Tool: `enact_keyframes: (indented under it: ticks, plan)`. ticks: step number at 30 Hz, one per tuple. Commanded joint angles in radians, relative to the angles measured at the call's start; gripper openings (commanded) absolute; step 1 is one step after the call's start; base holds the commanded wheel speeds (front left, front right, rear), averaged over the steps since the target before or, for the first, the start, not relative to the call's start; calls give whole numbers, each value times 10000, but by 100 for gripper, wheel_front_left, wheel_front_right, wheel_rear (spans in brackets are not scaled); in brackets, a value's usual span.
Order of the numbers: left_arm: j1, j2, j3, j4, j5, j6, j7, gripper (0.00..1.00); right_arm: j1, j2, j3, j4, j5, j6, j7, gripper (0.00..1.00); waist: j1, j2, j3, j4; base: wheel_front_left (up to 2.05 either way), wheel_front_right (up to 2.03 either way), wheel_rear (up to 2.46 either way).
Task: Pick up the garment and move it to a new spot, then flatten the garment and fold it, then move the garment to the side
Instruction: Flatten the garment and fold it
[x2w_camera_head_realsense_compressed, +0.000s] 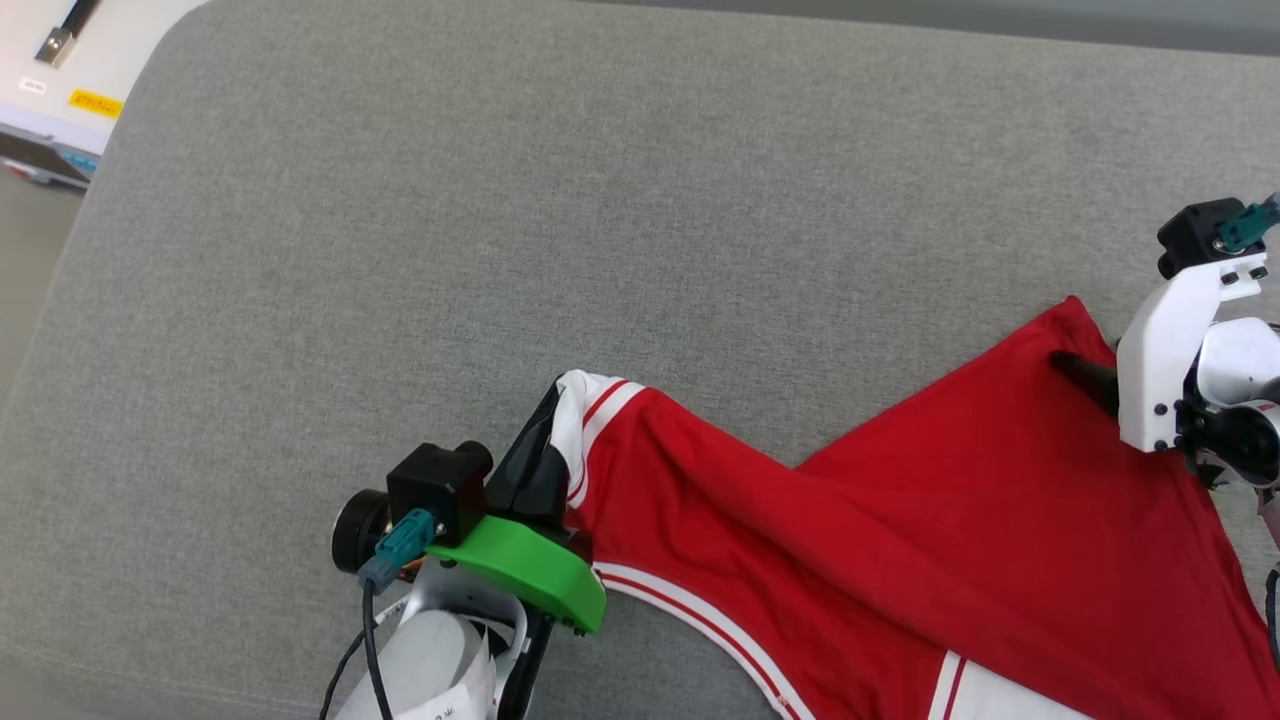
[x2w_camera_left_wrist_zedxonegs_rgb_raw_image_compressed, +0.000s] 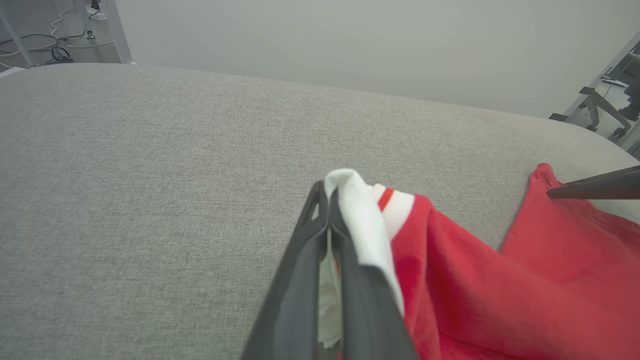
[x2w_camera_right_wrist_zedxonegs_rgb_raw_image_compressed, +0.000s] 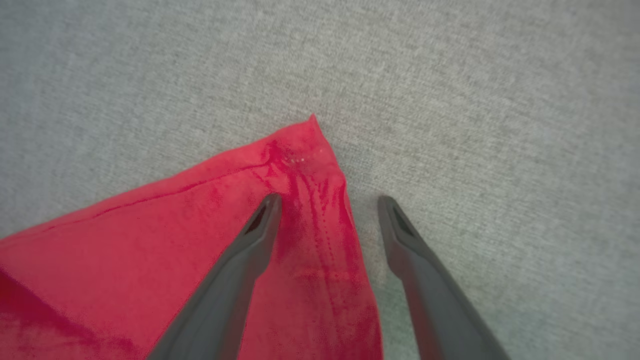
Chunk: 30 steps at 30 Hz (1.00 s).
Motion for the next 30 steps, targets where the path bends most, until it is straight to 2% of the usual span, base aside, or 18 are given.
enact_keyframes:
  ticks: [1,7,8,9,10,15,19,25,30]
  plan:
    - [-227,-60,1,69,37,-54,-96,0,-163,27,181,250,157,-6,-136,100,-1,-1,308,213,0,0,0]
    - [-348,-106,-22,274,-11,-97,-240,0,-116,93,1308,1106,686,-6,98,100,-1,-1,480,215,0,0,0]
    - [-361,-99,-12,308,-21,-95,-256,0,-111,78,1464,1231,847,-6,203,93,-1,-1,484,194,0,0,0]
    - [-367,-93,-5,335,-30,-92,-267,0,-123,55,1617,1300,933,-6,280,27,-1,-1,472,174,0,0,0]
    - [-371,-81,5,368,-42,-89,-275,0,-150,56,1776,1312,1063,-6,289,0,-1,-1,448,147,0,0,0]
    - [-360,-12,70,497,-137,-69,-260,0,-425,23,2238,1240,1527,-6,-22,0,-1,-1,163,-17,0,0,0]
    - [-300,2,120,661,-274,-41,-184,0,-716,-74,2289,1266,1703,-6,-723,0,-1,-1,-311,-171,0,0,0]
    - [-710,307,388,844,-356,-80,-127,0,-1035,-55,1882,1607,1720,-6,-2250,0,-1,-1,-1270,-464,0,0,0]
    - [-1455,586,715,1307,-549,-257,-1,0,-1232,223,1503,2131,1580,-6,-3265,0,-1,-1,-2013,-795,0,0,0]
